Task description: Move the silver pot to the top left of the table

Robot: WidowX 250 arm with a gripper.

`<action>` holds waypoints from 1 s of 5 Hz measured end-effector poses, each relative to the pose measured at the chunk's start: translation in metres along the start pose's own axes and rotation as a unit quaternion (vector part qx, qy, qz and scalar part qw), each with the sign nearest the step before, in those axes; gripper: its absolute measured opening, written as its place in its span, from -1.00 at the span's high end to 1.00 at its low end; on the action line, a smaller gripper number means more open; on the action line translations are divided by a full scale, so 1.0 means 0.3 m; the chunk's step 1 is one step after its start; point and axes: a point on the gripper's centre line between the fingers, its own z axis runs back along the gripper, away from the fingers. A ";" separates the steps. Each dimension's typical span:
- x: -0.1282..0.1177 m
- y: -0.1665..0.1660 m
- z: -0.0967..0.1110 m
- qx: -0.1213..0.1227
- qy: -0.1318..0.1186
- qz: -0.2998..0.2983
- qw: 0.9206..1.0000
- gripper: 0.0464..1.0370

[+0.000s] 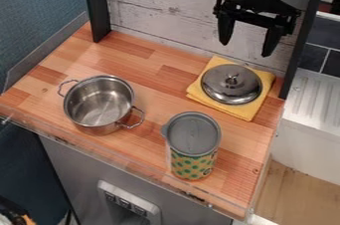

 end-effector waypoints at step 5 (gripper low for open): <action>-0.274 0.315 -0.078 0.026 0.043 0.088 0.995 -0.92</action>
